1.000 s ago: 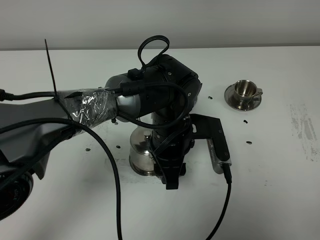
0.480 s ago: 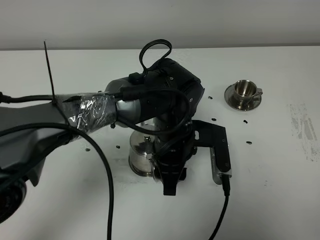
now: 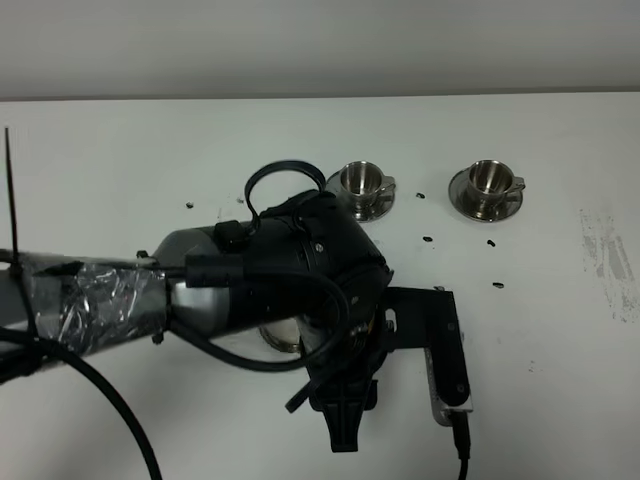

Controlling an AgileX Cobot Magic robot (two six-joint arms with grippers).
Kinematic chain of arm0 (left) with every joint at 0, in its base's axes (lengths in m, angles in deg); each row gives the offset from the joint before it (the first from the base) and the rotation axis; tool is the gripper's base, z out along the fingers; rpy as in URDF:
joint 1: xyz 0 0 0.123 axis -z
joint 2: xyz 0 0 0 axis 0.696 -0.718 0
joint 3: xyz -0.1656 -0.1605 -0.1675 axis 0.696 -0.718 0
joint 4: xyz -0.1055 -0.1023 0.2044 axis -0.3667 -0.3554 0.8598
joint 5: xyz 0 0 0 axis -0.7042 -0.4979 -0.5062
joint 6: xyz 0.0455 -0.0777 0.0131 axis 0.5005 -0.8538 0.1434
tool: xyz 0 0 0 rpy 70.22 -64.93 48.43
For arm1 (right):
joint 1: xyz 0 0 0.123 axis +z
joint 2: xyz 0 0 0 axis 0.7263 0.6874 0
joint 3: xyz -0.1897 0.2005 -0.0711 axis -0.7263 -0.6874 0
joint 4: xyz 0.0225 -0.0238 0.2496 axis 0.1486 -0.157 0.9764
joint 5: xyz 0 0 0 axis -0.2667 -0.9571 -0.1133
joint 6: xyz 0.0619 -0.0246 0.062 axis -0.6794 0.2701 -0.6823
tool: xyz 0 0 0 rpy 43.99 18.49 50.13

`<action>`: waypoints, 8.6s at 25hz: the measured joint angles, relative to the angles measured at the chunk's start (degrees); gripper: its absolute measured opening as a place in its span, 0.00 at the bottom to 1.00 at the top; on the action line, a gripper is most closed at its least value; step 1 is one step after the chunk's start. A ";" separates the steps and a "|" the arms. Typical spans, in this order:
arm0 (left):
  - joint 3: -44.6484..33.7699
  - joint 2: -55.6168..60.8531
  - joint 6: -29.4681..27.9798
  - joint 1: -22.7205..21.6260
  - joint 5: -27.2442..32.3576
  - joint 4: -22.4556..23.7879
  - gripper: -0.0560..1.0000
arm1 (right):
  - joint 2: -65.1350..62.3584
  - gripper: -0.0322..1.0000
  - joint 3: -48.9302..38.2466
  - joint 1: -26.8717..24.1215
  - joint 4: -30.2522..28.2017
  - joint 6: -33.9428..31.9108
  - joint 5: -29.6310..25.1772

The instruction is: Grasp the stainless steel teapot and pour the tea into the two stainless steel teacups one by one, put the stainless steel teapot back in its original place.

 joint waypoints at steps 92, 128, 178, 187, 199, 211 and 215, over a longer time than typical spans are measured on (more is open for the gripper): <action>-4.90 3.72 -34.33 -13.86 2.15 1.18 0.50 | 0.00 0.44 0.00 0.00 0.00 0.00 0.05; -4.90 -0.62 -30.06 -15.46 -3.59 -0.62 0.50 | 0.00 0.44 0.00 0.00 0.00 0.00 0.05; 31.81 -13.17 -11.27 -16.10 13.57 -0.32 0.21 | 0.00 0.44 0.00 0.00 0.00 0.00 0.05; 57.75 -27.56 -3.31 -16.52 19.24 -0.13 0.21 | 0.00 0.44 0.00 0.00 0.00 0.00 0.05; 61.95 -31.64 7.29 -19.18 10.19 5.77 0.21 | 0.00 0.44 0.00 0.00 -0.16 0.00 0.05; 61.97 -34.88 15.73 -19.33 -1.84 11.64 0.21 | 0.00 0.44 0.00 0.00 -0.15 0.00 0.05; 61.97 -35.40 18.23 -19.33 -3.81 12.52 0.21 | 0.00 0.44 0.00 0.00 -0.15 0.00 0.05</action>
